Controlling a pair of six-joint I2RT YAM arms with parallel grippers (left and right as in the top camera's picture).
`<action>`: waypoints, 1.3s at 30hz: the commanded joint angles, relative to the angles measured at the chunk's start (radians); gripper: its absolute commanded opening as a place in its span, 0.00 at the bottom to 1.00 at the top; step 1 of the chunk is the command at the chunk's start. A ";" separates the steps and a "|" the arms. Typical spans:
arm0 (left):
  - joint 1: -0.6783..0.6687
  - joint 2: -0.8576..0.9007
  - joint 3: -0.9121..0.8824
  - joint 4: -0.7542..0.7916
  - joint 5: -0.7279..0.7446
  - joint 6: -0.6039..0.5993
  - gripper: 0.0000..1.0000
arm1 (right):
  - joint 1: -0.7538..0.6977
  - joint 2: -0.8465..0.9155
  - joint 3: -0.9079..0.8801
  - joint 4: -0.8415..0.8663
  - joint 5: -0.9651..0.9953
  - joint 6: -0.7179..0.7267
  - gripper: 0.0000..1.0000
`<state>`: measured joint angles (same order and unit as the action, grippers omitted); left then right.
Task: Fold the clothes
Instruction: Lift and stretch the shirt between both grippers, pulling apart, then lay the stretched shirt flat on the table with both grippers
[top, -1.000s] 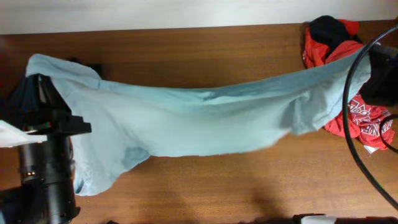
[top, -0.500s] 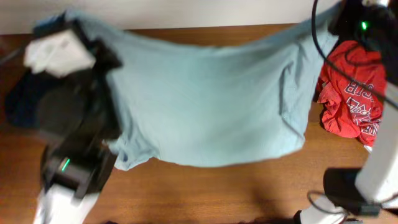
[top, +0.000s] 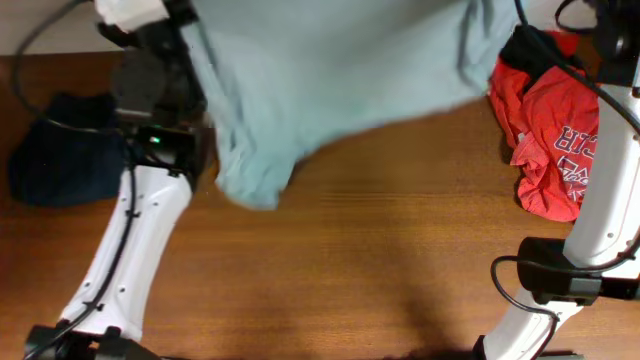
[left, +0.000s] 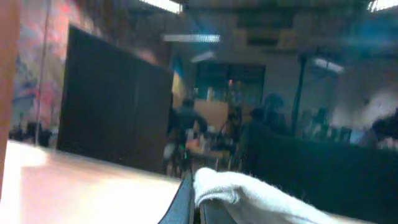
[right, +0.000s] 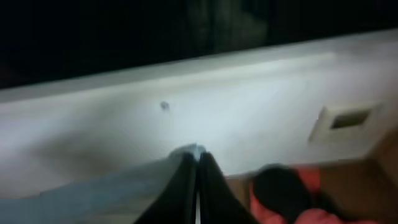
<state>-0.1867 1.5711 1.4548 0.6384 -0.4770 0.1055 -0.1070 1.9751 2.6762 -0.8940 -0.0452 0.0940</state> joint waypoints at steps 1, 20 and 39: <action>0.067 -0.027 0.139 -0.003 0.123 -0.003 0.01 | -0.006 -0.033 0.011 0.076 -0.015 -0.016 0.04; 0.143 0.076 0.347 -1.041 0.500 -0.064 0.01 | -0.020 0.015 -0.008 -0.270 -0.015 -0.078 0.04; 0.157 0.127 0.347 -1.637 0.627 -0.068 0.01 | -0.072 0.052 -0.020 -0.805 -0.112 -0.034 0.04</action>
<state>-0.0360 1.7245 1.7988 -0.9577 0.1093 0.0479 -0.1638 2.0506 2.6617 -1.6924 -0.1299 0.0528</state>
